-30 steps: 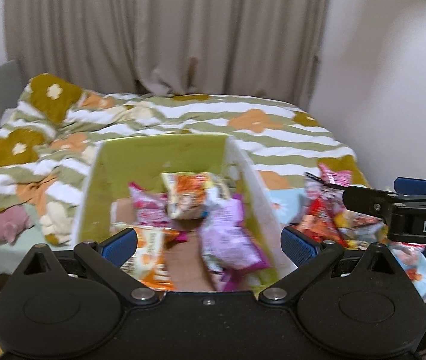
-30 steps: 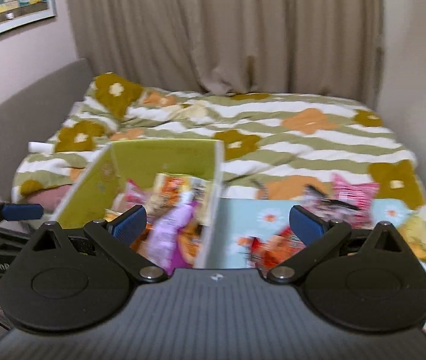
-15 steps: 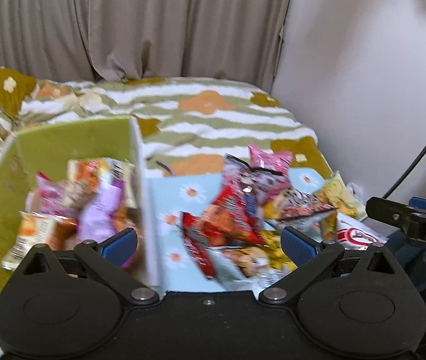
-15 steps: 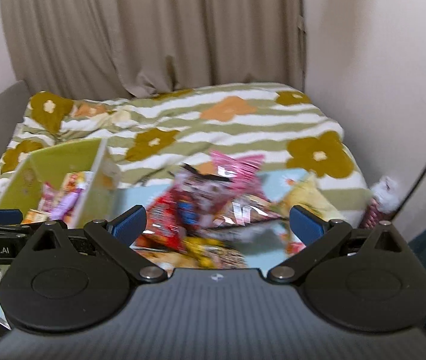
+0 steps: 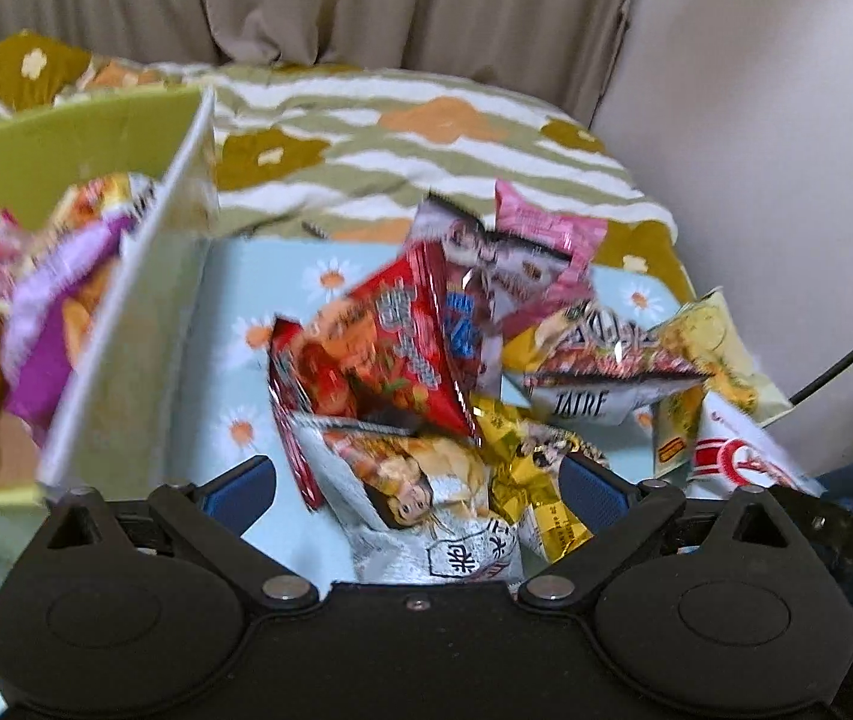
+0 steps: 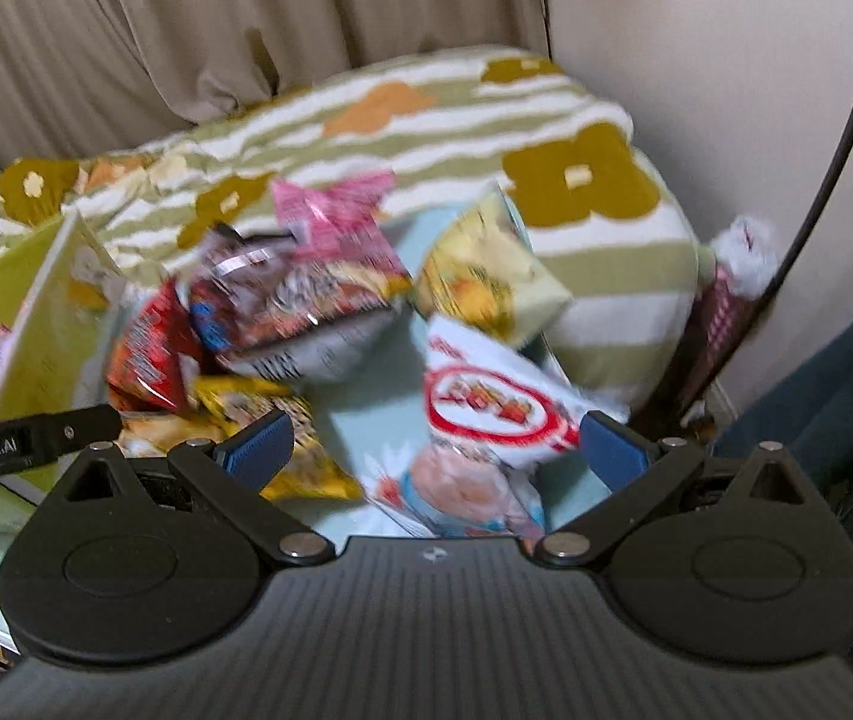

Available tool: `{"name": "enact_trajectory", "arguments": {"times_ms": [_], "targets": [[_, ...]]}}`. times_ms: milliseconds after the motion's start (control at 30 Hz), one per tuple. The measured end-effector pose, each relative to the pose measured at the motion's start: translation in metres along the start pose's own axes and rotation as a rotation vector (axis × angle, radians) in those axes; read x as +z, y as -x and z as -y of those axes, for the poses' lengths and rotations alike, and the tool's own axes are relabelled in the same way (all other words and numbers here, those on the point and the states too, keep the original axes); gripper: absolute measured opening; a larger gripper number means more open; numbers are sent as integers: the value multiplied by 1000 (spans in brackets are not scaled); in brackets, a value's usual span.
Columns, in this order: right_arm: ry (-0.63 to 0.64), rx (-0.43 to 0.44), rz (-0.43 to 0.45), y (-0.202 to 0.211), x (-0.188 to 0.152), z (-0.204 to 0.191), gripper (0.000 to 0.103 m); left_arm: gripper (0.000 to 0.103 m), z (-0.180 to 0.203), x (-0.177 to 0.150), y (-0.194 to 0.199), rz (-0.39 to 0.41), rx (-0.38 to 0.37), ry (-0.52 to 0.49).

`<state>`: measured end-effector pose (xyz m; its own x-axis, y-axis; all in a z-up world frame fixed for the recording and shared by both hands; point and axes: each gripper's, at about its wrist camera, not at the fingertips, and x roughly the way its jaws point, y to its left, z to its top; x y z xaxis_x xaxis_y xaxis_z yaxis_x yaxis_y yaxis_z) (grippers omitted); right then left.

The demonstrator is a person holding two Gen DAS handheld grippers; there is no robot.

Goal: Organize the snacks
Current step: 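Move both tools back toward the snack pile, then grasp the silver cartoon-girl bag with the left gripper while the right gripper grasps the red-white Oishi bag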

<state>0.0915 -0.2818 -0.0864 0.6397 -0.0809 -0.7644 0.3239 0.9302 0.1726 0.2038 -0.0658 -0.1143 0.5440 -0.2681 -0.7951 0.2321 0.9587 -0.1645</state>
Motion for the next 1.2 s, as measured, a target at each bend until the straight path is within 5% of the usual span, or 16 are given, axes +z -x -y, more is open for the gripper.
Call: {"name": "enact_trajectory", "arguments": {"times_ms": [367, 633, 1033, 1200], "targets": [[24, 34, -76, -46, -12, 23, 103, 74, -7, -15, -52, -56, 3, 99], [37, 65, -87, -63, -13, 22, 103, 59, -10, -22, -52, -51, -2, 107], [37, 83, -99, -80, -6, 21, 103, 57, -14, -35, -35, -49, 47, 104], [60, 77, -115, -84, -8, 21, 87, 57, -14, -41, -25, -43, 64, 107]]}}
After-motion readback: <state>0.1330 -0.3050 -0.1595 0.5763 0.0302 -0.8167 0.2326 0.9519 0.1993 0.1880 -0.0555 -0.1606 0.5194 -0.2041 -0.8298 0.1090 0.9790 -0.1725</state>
